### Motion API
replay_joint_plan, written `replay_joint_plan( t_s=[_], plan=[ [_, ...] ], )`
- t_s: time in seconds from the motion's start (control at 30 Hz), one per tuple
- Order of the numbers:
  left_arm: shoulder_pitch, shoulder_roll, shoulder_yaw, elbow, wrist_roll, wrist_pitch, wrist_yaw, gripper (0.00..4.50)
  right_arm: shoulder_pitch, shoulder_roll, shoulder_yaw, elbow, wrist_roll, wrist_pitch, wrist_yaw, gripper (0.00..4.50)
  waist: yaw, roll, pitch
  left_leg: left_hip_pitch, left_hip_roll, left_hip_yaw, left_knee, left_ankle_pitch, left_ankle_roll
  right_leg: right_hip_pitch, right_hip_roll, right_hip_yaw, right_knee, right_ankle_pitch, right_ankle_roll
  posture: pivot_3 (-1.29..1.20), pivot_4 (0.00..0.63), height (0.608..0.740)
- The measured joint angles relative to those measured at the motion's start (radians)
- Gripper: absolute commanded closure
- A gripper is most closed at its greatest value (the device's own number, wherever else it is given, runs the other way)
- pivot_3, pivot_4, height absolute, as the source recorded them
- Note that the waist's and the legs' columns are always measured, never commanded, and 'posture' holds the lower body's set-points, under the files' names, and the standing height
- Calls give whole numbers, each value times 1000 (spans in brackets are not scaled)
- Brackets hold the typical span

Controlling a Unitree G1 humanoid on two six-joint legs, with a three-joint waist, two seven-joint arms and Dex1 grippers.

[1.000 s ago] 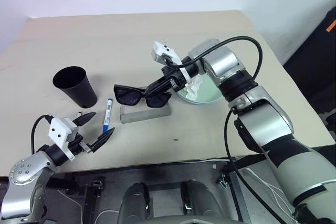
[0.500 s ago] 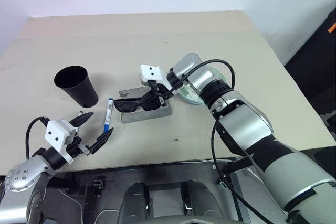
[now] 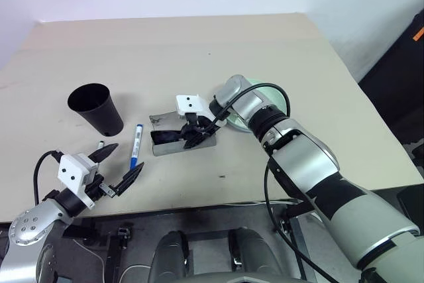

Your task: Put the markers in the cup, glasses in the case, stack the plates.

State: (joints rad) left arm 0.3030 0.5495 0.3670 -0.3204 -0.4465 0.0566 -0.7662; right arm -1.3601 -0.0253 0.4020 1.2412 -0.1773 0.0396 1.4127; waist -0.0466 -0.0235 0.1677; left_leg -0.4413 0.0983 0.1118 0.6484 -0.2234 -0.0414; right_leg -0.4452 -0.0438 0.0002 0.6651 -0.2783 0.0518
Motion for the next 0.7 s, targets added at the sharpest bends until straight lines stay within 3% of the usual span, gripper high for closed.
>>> replay_joint_plan(
  t_s=[0.1, 0.5, 0.7],
  plan=[
    [0, -2, 0, 6, 1, -4, -3, 0, -5, 3, -22, 4, -2, 13, -26, 260, 0, 0, 0, 0, 0, 0, 0, 0, 0, 0, 0, 0, 0, 0, 0, 0, 150, 726],
    [-25, -2, 0, 35, 2, -6, -21, 0, -35, 6, -165, 0, 67, 65, -34, 260, 0, 0, 0, 0, 0, 0, 0, 0, 0, 0, 1, 0, 0, 0, 1, 0, 150, 726],
    [-27, -2, 0, 37, 2, -7, -30, 0, -116, -3, -345, 5, 183, 170, -206, 260, 0, 0, 0, 0, 0, 0, 0, 0, 0, 0, 0, 0, 0, 0, 0, 0, 150, 726]
  ],
)
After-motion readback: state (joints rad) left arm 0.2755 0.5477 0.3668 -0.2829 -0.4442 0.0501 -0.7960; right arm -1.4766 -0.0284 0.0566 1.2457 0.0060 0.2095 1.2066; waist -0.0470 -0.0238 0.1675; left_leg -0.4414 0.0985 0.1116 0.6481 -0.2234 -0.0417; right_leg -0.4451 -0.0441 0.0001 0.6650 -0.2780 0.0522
